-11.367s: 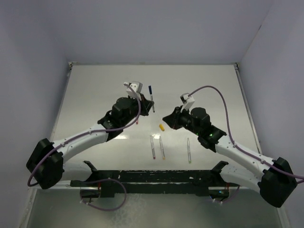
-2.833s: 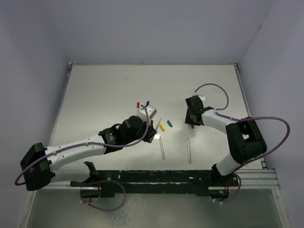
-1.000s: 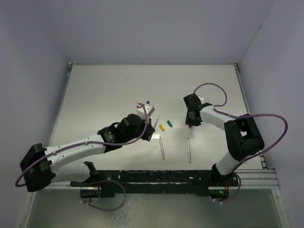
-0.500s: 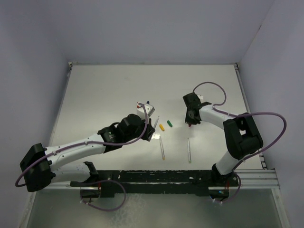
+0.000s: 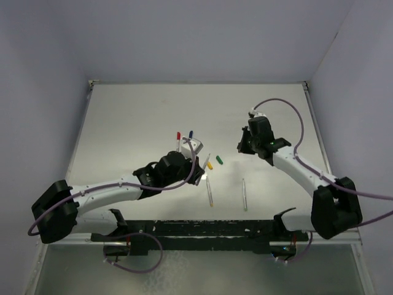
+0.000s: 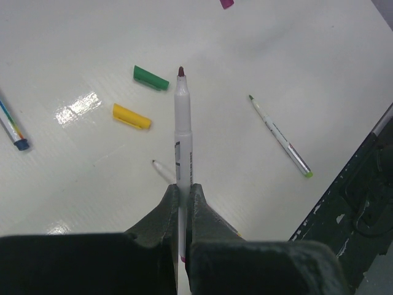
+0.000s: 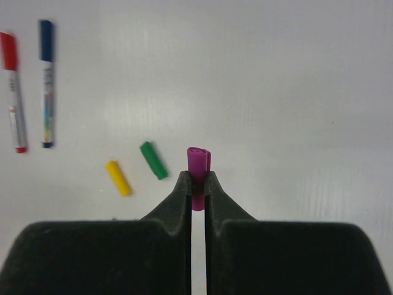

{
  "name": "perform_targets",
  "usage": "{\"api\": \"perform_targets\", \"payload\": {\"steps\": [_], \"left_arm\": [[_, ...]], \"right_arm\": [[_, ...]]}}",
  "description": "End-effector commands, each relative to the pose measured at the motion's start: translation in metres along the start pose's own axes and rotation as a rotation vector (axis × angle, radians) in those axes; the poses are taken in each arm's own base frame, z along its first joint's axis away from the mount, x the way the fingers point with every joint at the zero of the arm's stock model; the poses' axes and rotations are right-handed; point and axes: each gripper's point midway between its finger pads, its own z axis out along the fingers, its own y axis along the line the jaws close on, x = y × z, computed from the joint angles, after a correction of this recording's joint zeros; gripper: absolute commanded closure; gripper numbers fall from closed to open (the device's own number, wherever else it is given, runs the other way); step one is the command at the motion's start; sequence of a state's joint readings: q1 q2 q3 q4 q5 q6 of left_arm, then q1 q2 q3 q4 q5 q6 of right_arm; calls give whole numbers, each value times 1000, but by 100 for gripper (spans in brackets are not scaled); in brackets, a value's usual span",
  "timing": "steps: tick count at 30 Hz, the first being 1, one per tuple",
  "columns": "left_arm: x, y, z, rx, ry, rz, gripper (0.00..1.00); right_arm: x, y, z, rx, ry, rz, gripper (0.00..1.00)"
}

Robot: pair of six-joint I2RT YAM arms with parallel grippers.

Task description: Insert the pens into the pen caps

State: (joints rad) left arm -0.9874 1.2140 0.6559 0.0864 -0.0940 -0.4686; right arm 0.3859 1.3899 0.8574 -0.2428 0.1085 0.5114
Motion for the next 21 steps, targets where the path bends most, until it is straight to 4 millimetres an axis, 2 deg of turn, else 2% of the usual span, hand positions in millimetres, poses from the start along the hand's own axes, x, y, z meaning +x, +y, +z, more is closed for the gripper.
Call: {"api": "perform_targets", "payload": {"steps": [1,5,9,21], "left_arm": [[-21,-16,11,85,-103,-7,100],[-31,-28,14,167,-186,-22,100],[-40,-40,16,229,-242,-39,100],[-70,-69,19,362,-334,-103,100]], "right_arm": [[-50,40,-40,-227,-231,-20,100],[-73,60,-79,-389,-415,-21,100],[-84,74,-109,-520,-556,-3,100],[-95,102,-152,-795,-752,71,100]]}}
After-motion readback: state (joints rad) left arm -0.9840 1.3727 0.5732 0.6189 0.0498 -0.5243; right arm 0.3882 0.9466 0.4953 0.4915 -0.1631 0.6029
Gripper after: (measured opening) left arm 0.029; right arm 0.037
